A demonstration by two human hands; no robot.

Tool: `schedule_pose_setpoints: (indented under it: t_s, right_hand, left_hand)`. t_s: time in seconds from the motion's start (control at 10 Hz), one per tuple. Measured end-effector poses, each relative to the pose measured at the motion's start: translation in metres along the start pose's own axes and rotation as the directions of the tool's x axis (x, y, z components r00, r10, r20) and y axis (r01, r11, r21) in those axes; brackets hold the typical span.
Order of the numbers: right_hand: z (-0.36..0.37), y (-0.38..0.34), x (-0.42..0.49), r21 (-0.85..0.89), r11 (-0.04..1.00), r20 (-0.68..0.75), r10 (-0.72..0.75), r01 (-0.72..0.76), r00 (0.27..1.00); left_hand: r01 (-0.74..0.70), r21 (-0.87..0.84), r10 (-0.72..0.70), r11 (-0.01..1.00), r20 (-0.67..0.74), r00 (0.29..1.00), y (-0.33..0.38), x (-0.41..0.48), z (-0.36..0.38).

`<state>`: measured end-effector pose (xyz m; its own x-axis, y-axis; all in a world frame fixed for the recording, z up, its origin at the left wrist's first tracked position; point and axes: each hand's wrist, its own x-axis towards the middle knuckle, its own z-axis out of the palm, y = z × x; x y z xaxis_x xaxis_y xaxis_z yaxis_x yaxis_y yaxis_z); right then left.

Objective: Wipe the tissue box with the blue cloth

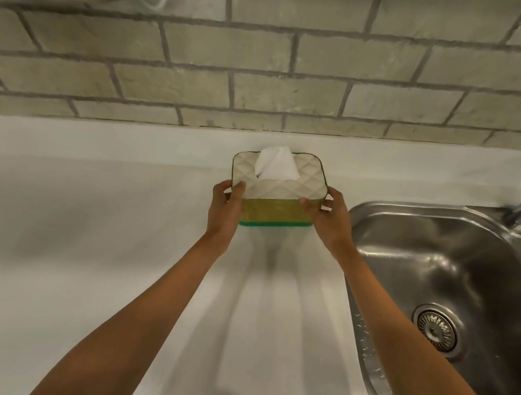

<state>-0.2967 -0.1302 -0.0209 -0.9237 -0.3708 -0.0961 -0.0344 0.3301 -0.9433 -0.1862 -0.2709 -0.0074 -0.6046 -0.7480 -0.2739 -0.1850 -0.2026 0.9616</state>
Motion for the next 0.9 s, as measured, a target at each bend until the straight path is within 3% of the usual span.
schedule_pose_setpoints:
  t_s: [0.3, 0.9]
  right_hand:
    - [0.012, -0.007, 0.024, -0.017, 1.000, -0.057, 0.016, -0.017, 0.998]
    - [0.011, -0.023, 0.015, -0.035, 0.995, -0.002, 0.098, -0.098, 0.995]
  left_hand:
    - [-0.008, 0.026, 0.009, 1.000, -0.040, 0.999, 0.008, 0.032, 0.013]
    - [0.058, 0.124, -0.056, 0.991, -0.019, 0.998, 0.022, 0.023, 0.011]
